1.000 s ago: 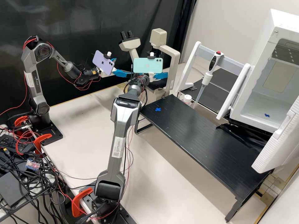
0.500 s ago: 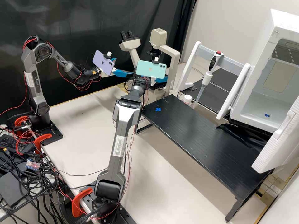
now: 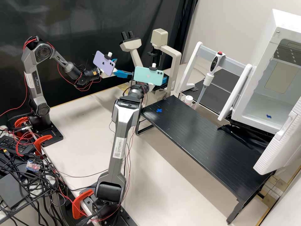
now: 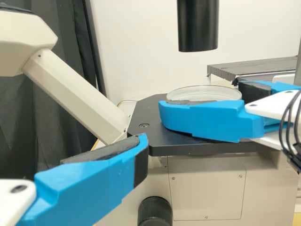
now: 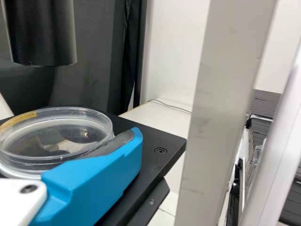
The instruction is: Move the petri dish to the bench
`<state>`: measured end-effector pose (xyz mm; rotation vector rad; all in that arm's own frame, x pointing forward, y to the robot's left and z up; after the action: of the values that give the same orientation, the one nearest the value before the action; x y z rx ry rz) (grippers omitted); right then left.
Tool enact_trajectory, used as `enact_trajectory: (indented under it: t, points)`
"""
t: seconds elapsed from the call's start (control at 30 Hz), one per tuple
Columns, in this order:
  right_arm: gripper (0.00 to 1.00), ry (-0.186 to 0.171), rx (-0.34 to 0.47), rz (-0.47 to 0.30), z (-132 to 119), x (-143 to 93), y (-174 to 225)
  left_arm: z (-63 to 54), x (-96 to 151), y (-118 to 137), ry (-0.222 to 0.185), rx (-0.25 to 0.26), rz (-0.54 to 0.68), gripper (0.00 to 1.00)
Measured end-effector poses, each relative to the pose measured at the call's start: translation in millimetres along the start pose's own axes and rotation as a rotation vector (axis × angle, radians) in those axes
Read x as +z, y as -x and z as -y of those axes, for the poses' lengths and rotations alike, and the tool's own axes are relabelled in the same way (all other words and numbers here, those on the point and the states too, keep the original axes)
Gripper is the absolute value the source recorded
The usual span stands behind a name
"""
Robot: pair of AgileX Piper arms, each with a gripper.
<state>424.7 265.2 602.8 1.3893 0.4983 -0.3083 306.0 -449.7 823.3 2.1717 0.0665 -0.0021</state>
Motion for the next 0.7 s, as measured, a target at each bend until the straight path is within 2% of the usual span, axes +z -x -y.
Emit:
enact_trajectory:
  t: [0.7]
  points:
    - [0.0,-0.004,0.021,0.007,0.1,8.6,0.2,0.0,0.0,0.0,0.0,0.0,0.0,1.0]
